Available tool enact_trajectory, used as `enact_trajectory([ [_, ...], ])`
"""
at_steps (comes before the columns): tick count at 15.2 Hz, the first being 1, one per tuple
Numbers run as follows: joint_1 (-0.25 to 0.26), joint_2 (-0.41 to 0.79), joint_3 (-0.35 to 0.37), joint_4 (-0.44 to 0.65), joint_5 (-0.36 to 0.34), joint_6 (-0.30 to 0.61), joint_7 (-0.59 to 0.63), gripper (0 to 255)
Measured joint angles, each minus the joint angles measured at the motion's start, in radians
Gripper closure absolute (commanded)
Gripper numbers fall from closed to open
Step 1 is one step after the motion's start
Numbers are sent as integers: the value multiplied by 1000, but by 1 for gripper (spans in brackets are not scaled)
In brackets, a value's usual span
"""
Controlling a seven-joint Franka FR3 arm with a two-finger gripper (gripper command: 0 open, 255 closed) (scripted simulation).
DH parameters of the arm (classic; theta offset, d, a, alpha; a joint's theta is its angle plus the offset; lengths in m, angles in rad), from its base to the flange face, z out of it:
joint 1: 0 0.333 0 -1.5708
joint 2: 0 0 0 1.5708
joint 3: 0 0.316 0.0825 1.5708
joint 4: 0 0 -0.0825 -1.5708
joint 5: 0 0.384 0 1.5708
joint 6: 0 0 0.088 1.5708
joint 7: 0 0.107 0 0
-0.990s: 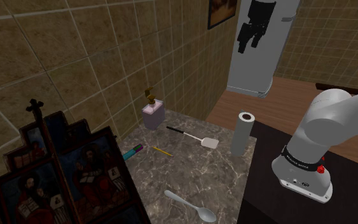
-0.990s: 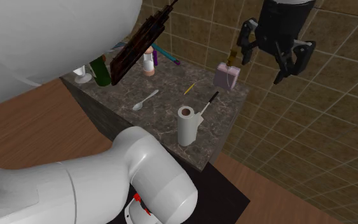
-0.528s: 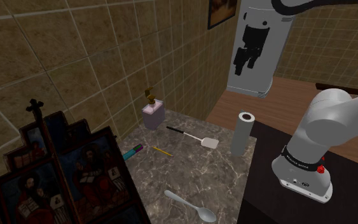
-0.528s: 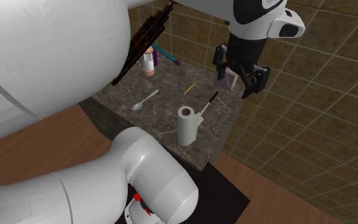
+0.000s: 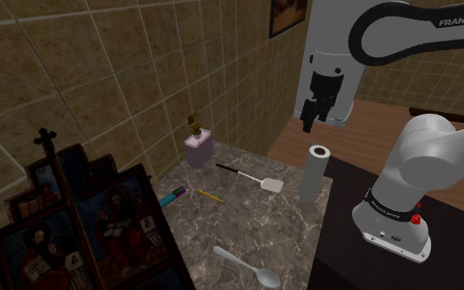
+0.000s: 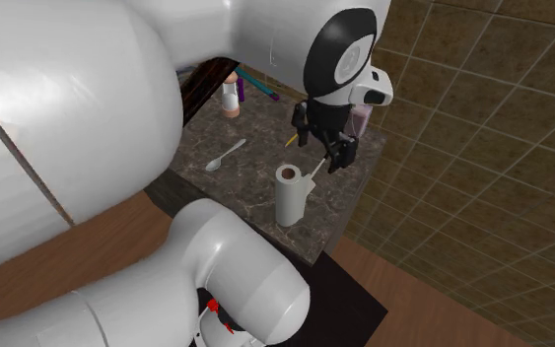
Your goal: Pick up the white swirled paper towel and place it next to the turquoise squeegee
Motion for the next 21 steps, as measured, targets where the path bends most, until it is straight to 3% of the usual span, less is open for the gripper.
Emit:
enact_trajectory([
  [5,61,-35,61,-112,81,49,51,0],
  [13,77,-22,82,-201,107,149,52,0],
  [18,77,-16,83,-206,108,158,51,0],
  [19,77,-16,83,-206,108,158,51,255],
  [21,77,-17,83,-205,108,158,51,255],
])
